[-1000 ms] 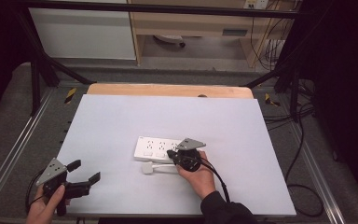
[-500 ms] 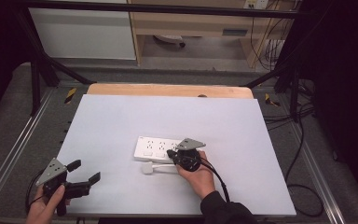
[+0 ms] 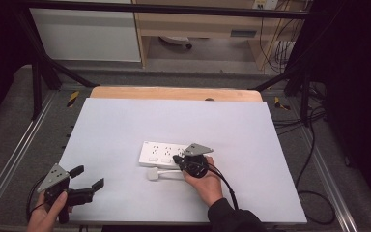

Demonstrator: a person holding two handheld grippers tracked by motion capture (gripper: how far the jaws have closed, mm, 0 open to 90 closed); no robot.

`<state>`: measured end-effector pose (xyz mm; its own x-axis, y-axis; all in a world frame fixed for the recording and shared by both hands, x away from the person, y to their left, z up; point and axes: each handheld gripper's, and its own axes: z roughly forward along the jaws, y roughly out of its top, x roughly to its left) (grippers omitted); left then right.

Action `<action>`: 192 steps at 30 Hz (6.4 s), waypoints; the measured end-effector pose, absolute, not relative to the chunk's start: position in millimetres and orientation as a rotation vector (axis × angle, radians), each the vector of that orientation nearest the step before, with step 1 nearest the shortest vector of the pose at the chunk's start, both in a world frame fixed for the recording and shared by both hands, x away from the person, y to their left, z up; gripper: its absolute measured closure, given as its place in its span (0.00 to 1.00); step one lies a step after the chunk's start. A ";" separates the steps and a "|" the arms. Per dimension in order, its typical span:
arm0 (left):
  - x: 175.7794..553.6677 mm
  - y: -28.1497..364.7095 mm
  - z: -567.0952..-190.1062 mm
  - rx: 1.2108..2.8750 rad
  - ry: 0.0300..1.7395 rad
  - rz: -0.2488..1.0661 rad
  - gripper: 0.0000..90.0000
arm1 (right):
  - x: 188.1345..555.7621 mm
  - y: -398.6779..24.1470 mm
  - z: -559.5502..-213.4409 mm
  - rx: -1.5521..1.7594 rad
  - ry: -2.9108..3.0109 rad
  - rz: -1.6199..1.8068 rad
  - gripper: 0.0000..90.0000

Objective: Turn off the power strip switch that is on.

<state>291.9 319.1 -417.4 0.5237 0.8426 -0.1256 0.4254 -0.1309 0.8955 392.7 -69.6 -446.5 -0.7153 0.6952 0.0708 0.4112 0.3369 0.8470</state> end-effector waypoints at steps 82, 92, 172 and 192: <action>292.0 319.0 -417.6 1.754 1.067 0.518 0.07 | 394.9 -88.2 -402.9 1.051 2.237 1.365 0.04; 291.9 318.8 -417.7 1.754 1.068 0.518 0.07 | 394.3 -106.0 -390.4 1.043 2.180 1.394 0.04; 291.5 318.5 -417.8 1.759 1.070 0.518 0.07 | 360.2 -263.9 -379.0 1.240 1.867 1.359 0.03; 291.4 318.6 -417.7 1.758 1.068 0.520 0.07 | 351.8 -269.0 -416.7 1.295 1.893 1.330 0.03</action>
